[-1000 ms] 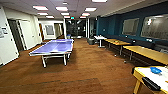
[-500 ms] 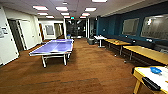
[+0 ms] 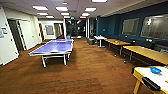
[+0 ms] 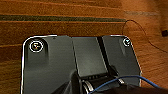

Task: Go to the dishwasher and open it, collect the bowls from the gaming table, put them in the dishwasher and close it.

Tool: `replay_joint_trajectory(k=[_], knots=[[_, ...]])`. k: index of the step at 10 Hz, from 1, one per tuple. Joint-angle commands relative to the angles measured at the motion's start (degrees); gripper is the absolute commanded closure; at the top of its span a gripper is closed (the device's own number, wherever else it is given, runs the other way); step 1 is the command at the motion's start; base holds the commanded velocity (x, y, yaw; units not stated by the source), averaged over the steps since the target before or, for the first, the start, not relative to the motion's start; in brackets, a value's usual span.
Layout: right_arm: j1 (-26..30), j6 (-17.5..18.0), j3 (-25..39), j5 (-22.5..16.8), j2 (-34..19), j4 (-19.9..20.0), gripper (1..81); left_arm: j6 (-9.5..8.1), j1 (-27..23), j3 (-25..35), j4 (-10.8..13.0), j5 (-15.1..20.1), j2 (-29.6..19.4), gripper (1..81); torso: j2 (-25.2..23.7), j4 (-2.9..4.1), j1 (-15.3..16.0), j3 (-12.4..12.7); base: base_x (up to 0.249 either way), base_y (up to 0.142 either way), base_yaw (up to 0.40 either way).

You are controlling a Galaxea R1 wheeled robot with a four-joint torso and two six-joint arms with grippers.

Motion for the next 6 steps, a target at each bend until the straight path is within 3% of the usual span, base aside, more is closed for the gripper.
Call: replay_joint_trajectory(k=[1,6], knots=[[3.0,-0.2,0.2,-2.9,0.0,-0.1,1.0,0.08,-3.5,0.4,0.4,2.4,-0.2,1.0,0.0,0.0,0.0,0.0,0.0,0.0,-0.223],[3.0,-0.2,0.2,-2.8,0.1,0.3,1.0,-0.01,-3.5,0.3,0.1,2.5,0.0,1.0,0.0,0.0,0.0,0.0,0.0,0.0,-0.269]])
